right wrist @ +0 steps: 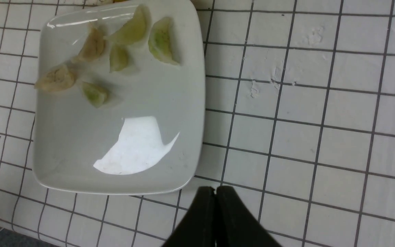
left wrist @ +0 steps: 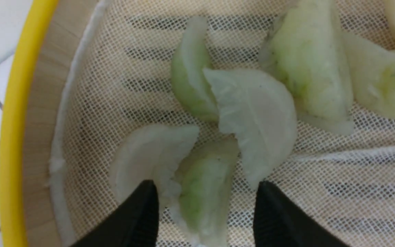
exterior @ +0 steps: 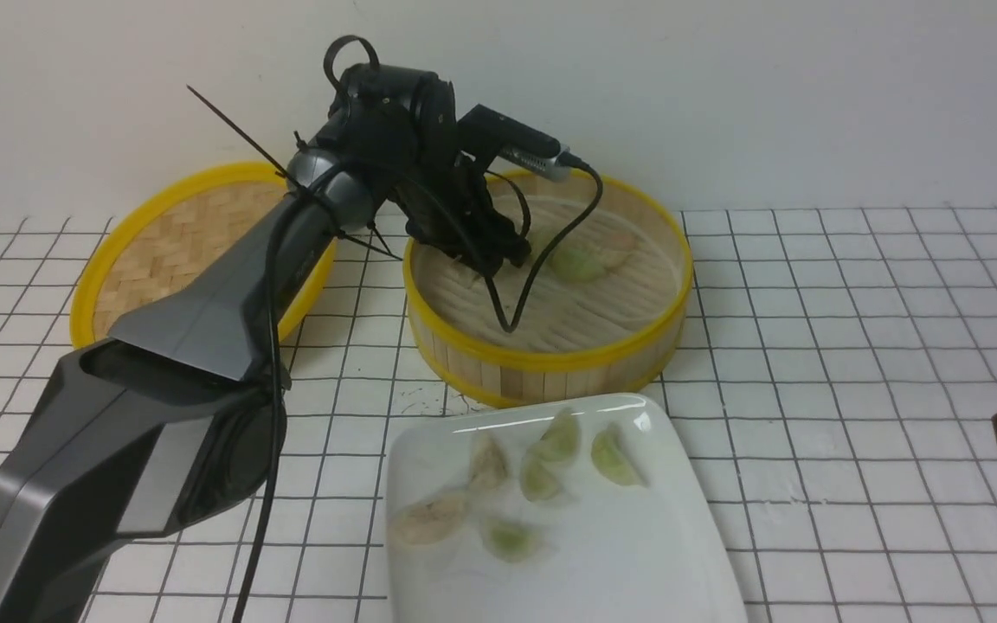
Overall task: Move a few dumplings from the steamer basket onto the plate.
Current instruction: Use the left arm to grab a dumpling from the steamer
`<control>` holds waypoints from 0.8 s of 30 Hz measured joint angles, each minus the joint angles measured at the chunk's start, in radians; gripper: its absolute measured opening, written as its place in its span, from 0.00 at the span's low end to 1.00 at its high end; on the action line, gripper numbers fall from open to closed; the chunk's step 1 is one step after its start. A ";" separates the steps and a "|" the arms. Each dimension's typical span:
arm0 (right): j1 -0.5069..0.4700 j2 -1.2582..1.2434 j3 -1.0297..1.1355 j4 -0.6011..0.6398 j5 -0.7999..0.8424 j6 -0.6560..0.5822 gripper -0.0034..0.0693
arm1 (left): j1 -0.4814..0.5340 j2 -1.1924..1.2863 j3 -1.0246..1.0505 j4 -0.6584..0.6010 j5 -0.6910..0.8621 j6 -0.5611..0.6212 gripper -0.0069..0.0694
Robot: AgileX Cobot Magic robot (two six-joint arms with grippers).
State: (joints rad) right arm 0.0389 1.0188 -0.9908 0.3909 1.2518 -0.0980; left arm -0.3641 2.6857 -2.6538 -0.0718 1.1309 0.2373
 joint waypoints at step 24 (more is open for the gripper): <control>0.000 0.000 0.000 0.007 -0.035 -0.022 0.03 | -0.002 -0.228 0.022 -0.018 0.117 -0.037 0.30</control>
State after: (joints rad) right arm 0.0389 1.0188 -0.9908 0.3982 1.2165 -0.1200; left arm -0.3658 2.4575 -2.6319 -0.0895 1.2483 0.2005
